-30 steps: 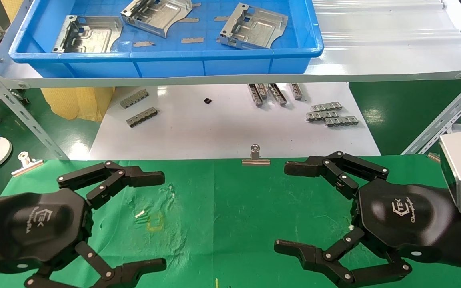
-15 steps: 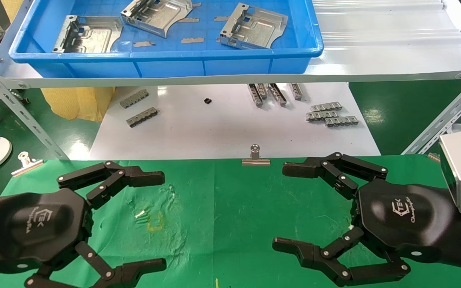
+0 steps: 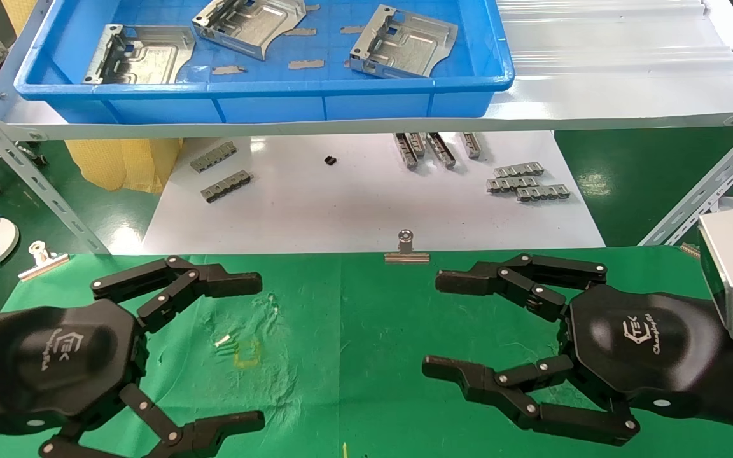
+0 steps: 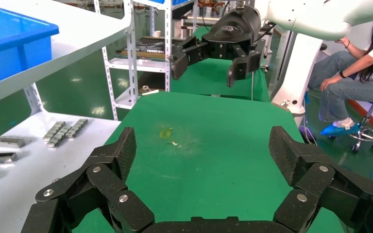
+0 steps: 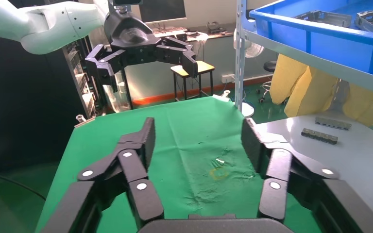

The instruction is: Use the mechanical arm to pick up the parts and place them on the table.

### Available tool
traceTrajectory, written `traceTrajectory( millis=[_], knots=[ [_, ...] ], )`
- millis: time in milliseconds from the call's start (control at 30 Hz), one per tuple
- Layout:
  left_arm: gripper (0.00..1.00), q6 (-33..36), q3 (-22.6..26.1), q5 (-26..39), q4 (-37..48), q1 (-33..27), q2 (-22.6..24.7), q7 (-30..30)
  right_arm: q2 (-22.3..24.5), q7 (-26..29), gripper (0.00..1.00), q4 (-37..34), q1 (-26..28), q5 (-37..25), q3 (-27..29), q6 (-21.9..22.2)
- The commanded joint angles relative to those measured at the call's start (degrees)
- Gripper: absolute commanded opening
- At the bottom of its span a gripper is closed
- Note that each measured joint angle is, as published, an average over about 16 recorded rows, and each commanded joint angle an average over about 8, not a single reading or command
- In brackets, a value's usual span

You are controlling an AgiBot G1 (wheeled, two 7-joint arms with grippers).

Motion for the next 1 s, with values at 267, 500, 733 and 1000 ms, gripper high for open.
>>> traceTrajectory(
  millis=[267,500,733,1000],
  knots=[
    [1.00,0.00,0.00,0.00,0.00,0.00,0.00,0.00,0.00,0.00,0.00,0.00,0.00,0.00,0.00,0.00],
    [1.00,-0.17,0.04,0.26,-0.07,-0.72,0.37,0.11,0.00,0.00,0.00,0.00,0.00,0.00,0.00,0.00],
    [1.00,-2.16,1.58,5.35,4.26,-11.46,4.76,0.15,0.00,0.00,0.00,0.00,0.00,0.00,0.00,0.00],
    [1.00,-10.42,7.08,19.82,29.25,-34.12,17.69,4.03,0.00,0.00,0.00,0.00,0.00,0.00,0.00,0.00]
  ],
)
